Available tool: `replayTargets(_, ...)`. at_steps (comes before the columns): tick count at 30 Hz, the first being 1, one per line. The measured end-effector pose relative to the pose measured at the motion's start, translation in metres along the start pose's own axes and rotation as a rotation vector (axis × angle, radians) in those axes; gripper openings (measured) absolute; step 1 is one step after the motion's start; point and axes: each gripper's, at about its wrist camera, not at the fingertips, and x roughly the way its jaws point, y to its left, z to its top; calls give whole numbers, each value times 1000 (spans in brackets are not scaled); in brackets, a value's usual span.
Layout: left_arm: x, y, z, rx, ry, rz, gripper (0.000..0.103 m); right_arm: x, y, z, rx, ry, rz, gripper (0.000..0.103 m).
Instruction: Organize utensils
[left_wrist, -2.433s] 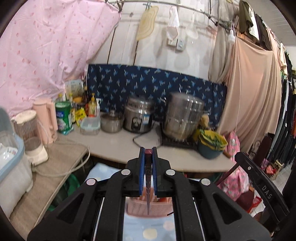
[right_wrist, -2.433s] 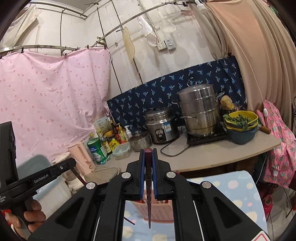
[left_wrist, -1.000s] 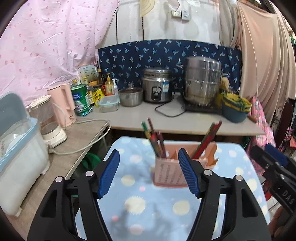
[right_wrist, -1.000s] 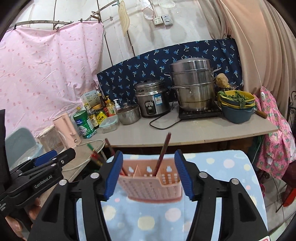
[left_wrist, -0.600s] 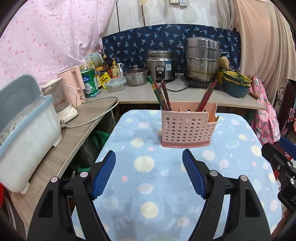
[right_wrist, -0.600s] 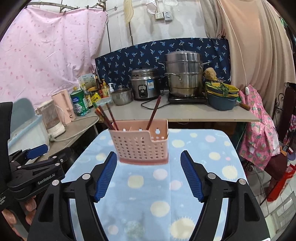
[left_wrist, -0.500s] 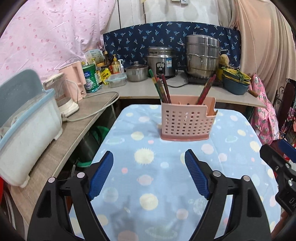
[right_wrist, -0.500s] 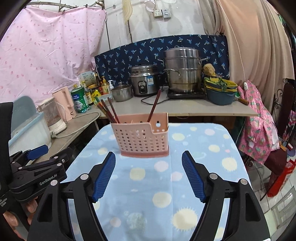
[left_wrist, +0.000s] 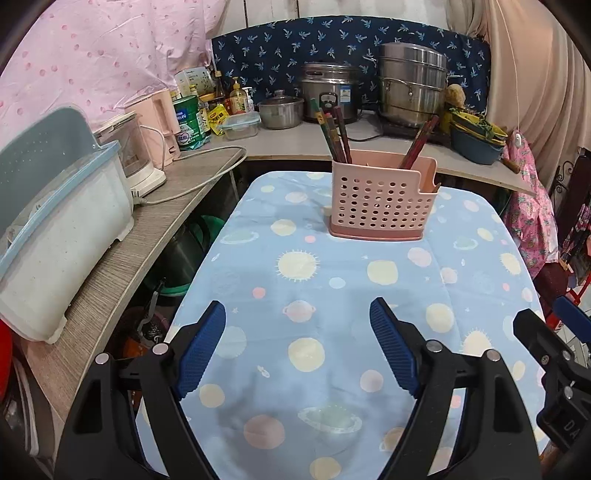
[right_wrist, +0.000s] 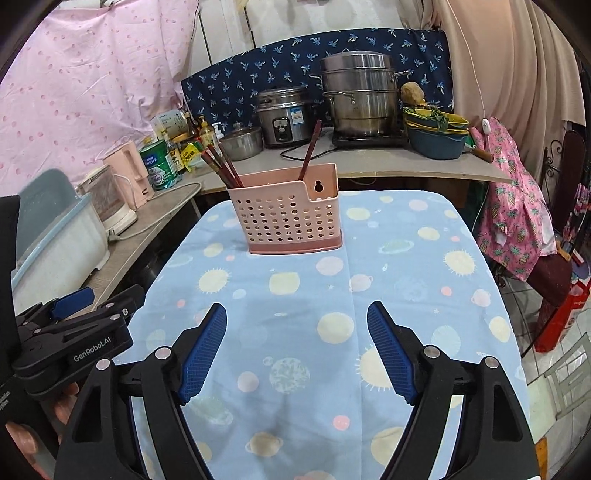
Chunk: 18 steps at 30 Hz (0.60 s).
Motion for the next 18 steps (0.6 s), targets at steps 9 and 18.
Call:
replayTargets(9,1,-8,10,30,-36,25,87,5,1,8,-17,1,-12,83)
replayTargets(18,18,-11,17,28,-15,23,89,28,-7,13,-7,34,-28,84)
